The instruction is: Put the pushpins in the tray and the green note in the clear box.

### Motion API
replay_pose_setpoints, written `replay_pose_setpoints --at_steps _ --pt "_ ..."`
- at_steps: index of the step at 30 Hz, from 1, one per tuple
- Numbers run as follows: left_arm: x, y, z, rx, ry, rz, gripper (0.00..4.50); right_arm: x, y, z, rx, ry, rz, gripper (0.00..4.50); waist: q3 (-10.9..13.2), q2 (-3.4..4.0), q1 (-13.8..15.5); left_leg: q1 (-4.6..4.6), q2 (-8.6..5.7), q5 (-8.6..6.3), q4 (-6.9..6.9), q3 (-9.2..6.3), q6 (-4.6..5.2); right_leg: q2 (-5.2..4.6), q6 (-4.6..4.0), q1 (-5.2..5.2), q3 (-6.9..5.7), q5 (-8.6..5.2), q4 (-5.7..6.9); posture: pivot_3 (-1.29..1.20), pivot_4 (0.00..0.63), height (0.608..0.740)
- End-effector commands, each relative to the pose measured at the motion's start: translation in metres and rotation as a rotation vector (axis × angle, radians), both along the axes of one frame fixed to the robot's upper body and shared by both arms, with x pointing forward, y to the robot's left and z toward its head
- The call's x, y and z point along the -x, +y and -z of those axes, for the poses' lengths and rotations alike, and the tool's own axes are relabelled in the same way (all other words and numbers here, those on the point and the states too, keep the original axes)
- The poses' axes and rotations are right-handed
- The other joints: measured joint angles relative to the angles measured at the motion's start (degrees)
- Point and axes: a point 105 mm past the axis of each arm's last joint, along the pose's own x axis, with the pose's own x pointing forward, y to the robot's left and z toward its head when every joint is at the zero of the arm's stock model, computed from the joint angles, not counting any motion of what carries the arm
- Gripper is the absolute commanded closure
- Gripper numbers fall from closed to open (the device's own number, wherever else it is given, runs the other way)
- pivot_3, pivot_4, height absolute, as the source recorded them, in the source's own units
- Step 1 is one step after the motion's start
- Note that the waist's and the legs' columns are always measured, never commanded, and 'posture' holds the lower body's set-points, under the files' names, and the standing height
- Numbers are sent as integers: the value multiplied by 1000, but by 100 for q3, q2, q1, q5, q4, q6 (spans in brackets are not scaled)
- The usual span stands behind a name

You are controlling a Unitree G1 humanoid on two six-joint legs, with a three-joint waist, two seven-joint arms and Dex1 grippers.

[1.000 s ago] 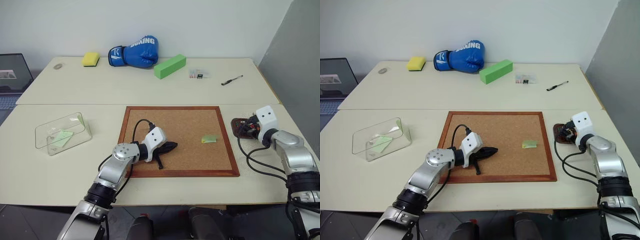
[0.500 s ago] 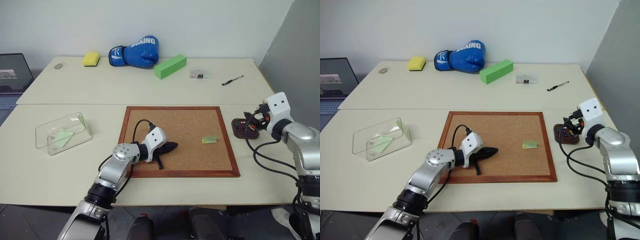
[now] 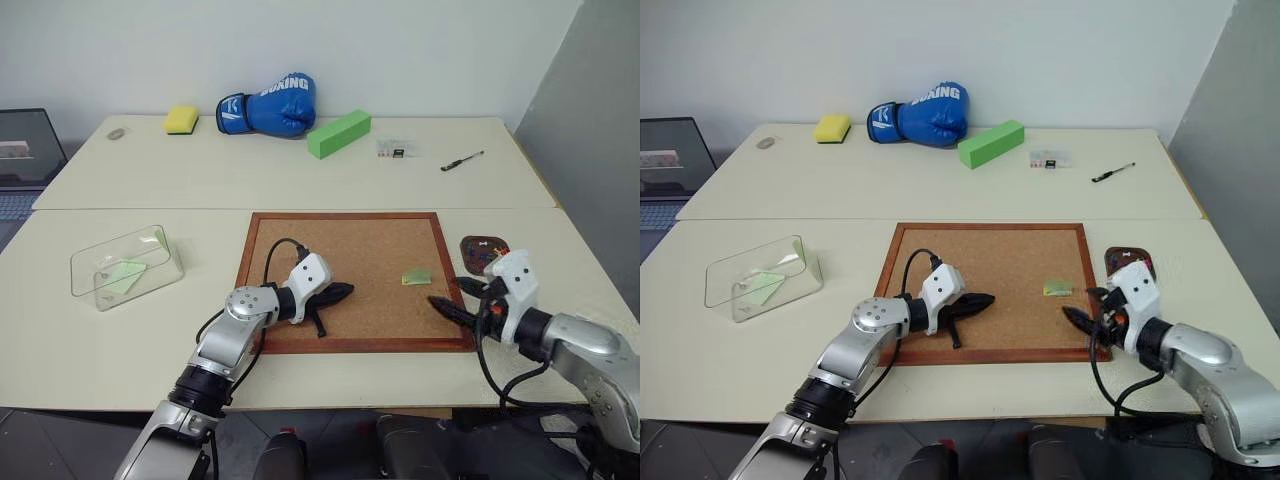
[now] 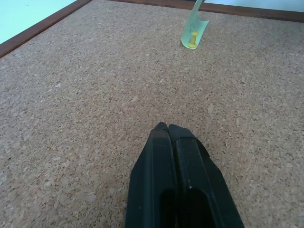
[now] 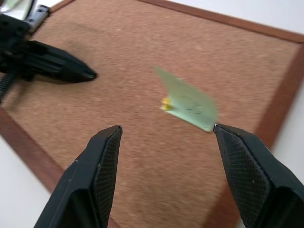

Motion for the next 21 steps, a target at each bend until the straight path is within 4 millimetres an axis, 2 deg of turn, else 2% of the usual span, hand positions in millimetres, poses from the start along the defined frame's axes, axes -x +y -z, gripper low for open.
replay_pose_setpoints --at_steps 1,5,9,17,20,21 --pt "7 13 35 -88 127 -36 4500 -8 22 -8 -17 -66 -49 1232 -1 1 7 -1 0 0 0 0 0 0 0 -1 0 0 0 0 150 740" --pt "7 12 35 -87 127 -33 4500 -29 25 -6 -16 -112 -10 1232 -1 -3 12 -2 -1 0 -1 -1 0 0 0 -1 -3 0 -1 0 150 740" --pt "7 12 35 -86 127 -34 4500 -41 24 4 25 -120 -16 1232 -1 -4 14 -4 -1 0 -2 -1 0 0 0 -1 -3 0 -1 0 150 740" --pt "7 12 35 -84 127 -38 4500 -47 16 17 73 -105 -34 1232 -1 -4 28 -3 -1 0 -9 -1 0 0 1 -2 -3 1 0 0 150 740" --pt "8 13 35 -85 128 -39 4500 -49 15 20 75 -103 -35 1658 -1 -3 26 -2 -1 0 -9 -1 0 0 1 -2 -3 1 0 0 150 740" --pt "8 13 36 -86 128 -40 4500 -50 16 21 76 -102 -35 1925 -1 -3 26 -2 -1 0 -9 -1 0 0 1 -2 -3 1 1 0 150 740"
